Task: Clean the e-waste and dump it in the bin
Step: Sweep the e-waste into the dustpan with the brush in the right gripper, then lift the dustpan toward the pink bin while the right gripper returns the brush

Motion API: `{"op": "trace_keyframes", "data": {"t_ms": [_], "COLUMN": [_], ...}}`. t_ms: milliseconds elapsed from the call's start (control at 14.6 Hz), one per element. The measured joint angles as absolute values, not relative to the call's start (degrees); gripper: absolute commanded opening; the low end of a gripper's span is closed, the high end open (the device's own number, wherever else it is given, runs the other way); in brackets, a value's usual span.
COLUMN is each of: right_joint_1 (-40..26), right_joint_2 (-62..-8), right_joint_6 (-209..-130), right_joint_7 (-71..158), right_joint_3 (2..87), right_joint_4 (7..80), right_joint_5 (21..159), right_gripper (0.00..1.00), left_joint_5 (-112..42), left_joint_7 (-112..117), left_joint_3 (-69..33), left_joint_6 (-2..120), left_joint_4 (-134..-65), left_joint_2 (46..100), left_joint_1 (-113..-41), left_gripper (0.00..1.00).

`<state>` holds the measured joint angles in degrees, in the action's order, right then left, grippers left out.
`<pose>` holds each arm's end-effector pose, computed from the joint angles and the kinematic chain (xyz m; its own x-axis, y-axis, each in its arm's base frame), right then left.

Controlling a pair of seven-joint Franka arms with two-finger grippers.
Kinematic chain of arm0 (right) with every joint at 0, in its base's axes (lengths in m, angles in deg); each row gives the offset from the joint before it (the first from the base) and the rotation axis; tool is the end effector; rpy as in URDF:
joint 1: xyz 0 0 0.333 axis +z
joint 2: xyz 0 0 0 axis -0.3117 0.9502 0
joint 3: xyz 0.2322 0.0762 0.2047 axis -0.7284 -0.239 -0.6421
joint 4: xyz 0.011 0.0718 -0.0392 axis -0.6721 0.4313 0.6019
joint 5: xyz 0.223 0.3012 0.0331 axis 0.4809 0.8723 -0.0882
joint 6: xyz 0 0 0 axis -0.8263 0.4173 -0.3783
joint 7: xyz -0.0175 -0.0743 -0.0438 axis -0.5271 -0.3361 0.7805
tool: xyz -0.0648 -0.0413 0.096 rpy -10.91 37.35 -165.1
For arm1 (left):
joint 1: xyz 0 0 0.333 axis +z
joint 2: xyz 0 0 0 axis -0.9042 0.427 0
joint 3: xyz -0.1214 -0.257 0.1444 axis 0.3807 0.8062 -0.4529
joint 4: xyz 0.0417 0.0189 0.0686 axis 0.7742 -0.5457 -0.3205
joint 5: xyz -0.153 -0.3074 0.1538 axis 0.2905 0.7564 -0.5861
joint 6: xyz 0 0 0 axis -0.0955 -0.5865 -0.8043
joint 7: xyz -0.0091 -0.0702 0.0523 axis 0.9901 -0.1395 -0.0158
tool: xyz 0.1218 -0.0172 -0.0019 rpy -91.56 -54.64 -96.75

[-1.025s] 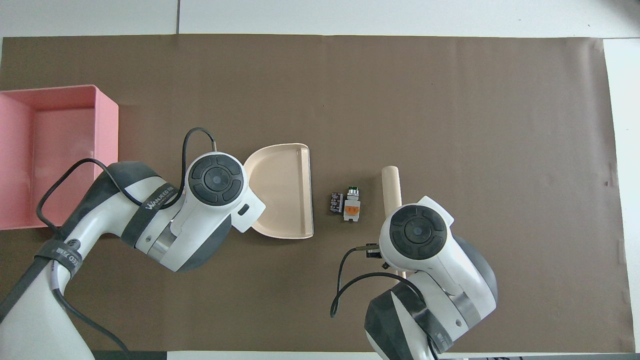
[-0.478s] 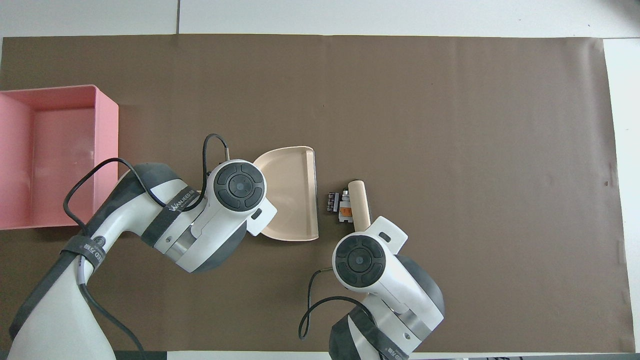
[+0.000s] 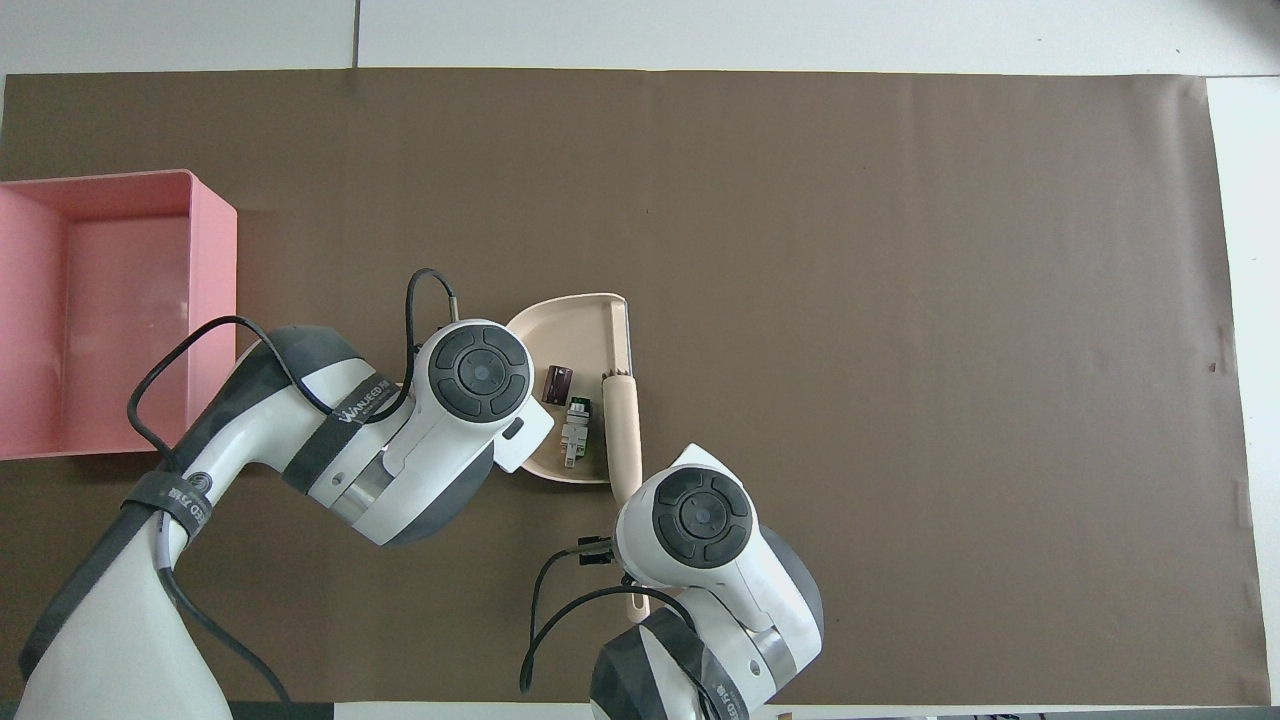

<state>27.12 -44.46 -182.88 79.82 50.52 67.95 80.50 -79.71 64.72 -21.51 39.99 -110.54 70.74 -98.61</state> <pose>0.3493 0.3864 0.3250 0.9779 0.0815 -0.1927 0.0435 -0.9801 -0.1937 0.4586 -0.2764 0.3456 -0.0085 -0.9478 -0.3188 -0.9980 0.0281 -0.0570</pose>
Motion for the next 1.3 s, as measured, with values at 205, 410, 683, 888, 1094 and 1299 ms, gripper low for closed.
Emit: {"op": "trace_keyframes", "data": {"t_ms": [205, 410, 683, 888, 1094, 1299], "right_joint_1": [27.16, 26.67, 21.37, 15.23, 4.47, -8.89], "right_joint_2": [-44.22, -45.04, -51.16, -56.19, -58.85, -59.18], "right_joint_6": [-182.27, -176.27, -165.41, -158.16, -152.63, -149.60], "right_joint_7": [79.80, 79.80, 79.76, 78.83, 70.12, 57.42], "right_joint_3": [50.00, 50.43, 50.86, 50.95, 51.23, 51.63], "right_joint_4": [66.00, 63.82, 62.82, 62.83, 62.63, 61.92], "right_joint_5": [82.98, 82.64, 77.01, 70.33, 64.55, 61.74], "right_gripper": [0.00, 0.00, 0.00, 0.00, 0.00, 0.00], "left_joint_5": [-79.72, -79.72, -79.72, -79.72, -79.71, -75.53], "left_joint_7": [64.69, 64.66, 64.60, 65.09, 69.57, 76.81], "left_joint_3": [-21.54, -21.55, -21.63, -21.79, -22.05, -22.21], "left_joint_6": [39.91, 39.87, 39.87, 39.89, 39.93, 41.45], "left_joint_4": [-110.54, -110.54, -110.54, -110.43, -109.80, -109.65], "left_joint_2": [70.76, 70.78, 70.80, 70.76, 70.47, 69.98], "left_joint_1": [-98.65, -98.65, -98.65, -98.09, -95.05, -90.66], "left_gripper": [0.00, 0.00, 0.00, 0.00, 0.00, 0.00]}}
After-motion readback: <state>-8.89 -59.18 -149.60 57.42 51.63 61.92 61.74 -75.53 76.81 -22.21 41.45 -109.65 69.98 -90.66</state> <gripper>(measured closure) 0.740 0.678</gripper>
